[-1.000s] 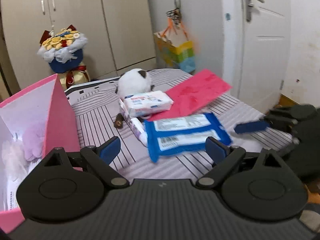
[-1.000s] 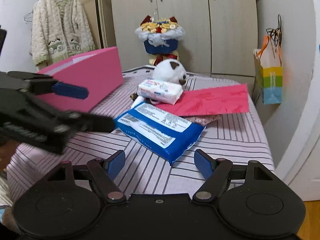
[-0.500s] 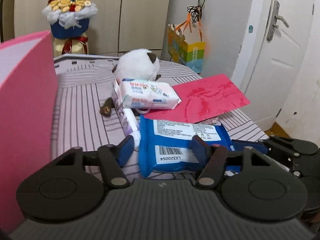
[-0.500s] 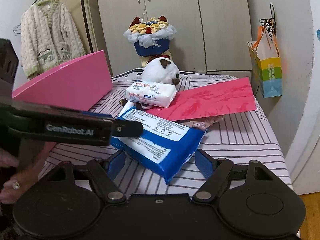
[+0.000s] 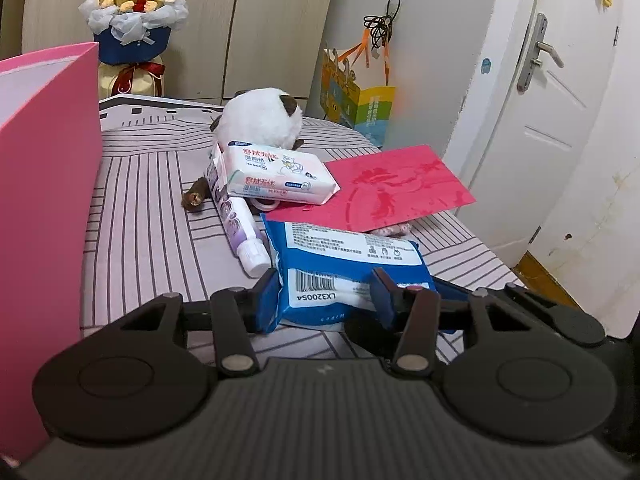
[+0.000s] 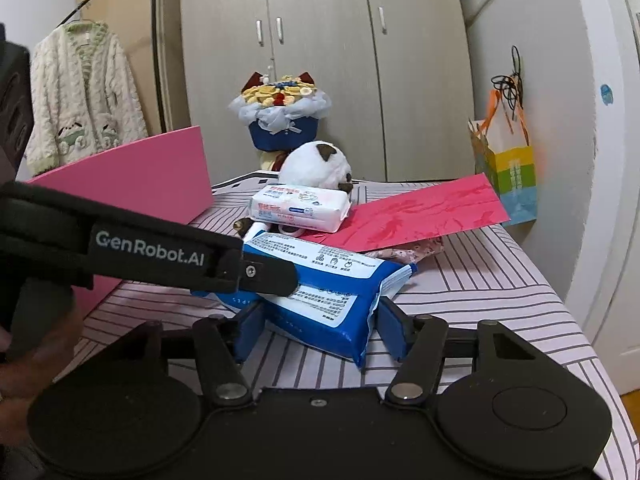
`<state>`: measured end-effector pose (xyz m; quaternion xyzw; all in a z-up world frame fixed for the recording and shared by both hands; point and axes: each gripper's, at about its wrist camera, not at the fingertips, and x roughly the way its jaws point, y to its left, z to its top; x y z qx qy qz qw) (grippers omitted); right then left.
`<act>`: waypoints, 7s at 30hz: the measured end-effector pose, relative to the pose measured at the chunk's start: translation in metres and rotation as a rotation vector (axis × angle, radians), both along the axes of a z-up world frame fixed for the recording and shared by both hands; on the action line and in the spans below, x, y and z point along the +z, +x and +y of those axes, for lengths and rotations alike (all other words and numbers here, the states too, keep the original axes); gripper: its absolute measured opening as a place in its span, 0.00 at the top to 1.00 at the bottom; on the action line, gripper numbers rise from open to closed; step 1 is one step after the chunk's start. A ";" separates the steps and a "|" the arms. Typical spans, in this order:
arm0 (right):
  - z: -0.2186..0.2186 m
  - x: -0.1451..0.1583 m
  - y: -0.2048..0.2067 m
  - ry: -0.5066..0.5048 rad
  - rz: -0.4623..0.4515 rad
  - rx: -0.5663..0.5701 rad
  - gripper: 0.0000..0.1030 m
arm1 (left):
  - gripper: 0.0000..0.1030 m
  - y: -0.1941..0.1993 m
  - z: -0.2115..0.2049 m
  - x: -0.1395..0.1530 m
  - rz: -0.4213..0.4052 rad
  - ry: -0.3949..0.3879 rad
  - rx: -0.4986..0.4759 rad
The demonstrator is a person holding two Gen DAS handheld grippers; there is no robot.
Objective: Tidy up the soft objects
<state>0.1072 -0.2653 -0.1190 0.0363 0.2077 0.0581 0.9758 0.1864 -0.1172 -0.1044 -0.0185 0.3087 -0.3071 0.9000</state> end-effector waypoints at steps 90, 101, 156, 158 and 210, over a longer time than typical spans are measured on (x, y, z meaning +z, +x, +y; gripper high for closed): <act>0.216 0.116 0.091 -0.089 0.190 0.448 0.13 | 0.35 0.037 0.231 0.088 0.145 -0.079 0.263; 0.217 0.123 0.074 -0.188 0.193 0.405 0.15 | 0.33 0.017 0.230 0.102 0.064 -0.030 0.290; 0.009 0.085 0.030 -0.067 -0.023 0.214 0.13 | 0.23 -0.015 0.019 0.099 -0.150 -0.032 0.061; 0.004 0.078 0.046 -0.049 0.017 0.206 0.13 | 0.24 0.005 0.013 0.092 -0.112 -0.035 0.090; 0.025 0.065 0.038 -0.041 0.150 0.078 0.26 | 0.51 0.018 0.012 0.057 0.137 -0.090 0.097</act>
